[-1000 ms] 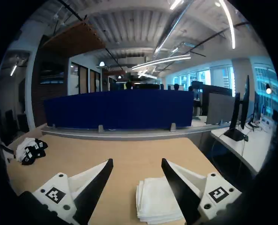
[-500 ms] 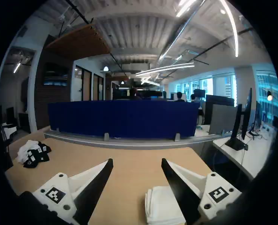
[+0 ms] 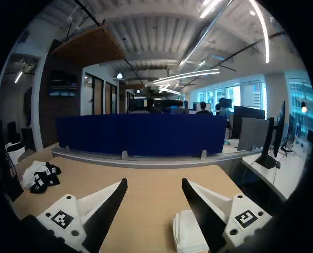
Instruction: Fold towel
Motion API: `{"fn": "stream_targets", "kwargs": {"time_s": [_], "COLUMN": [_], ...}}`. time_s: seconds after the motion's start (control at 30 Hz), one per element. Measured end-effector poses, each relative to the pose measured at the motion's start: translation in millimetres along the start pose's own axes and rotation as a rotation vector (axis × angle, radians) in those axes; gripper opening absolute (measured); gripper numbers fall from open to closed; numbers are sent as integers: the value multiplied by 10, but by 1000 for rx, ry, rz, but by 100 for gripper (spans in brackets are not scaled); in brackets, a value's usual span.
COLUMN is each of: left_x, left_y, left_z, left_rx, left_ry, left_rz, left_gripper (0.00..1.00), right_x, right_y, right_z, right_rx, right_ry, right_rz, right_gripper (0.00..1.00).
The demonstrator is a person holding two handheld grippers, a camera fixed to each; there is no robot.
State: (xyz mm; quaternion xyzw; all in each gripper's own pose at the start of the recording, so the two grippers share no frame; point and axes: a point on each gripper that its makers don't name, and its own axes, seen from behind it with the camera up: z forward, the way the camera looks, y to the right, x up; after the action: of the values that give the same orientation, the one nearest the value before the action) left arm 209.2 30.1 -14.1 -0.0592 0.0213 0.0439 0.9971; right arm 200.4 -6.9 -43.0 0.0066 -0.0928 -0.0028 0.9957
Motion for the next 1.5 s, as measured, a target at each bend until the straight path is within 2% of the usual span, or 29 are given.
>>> {"fn": "stream_targets", "kwargs": {"time_s": [0.27, 0.57, 0.77, 1.17, 1.37, 1.5], "left_x": [-281, -684, -1000, -1583, -1770, -1856], "left_y": [-154, -239, -287, -154, -167, -162], "left_z": [68, 35, 44, 13, 8, 20], "left_rx": [41, 70, 99, 109, 120, 123], "left_ry": [23, 35, 36, 17, 7, -3], "left_rz": [-12, -28, -37, -42, -52, -62], "left_gripper": [83, 83, 83, 83, 83, 83], "right_x": [176, 322, 335, 244, 108, 130], "right_y": [-139, -342, -476, -478, -468, -469], "right_z": [59, 199, 288, 323, 337, 328], "right_rx": [-25, -23, -7, 5, 4, 2], "right_ry": [12, 43, 57, 90, 85, 84], "right_rz": [-4, 31, 27, 10, 4, 3], "right_gripper": [100, 100, 100, 100, 100, 100]}}
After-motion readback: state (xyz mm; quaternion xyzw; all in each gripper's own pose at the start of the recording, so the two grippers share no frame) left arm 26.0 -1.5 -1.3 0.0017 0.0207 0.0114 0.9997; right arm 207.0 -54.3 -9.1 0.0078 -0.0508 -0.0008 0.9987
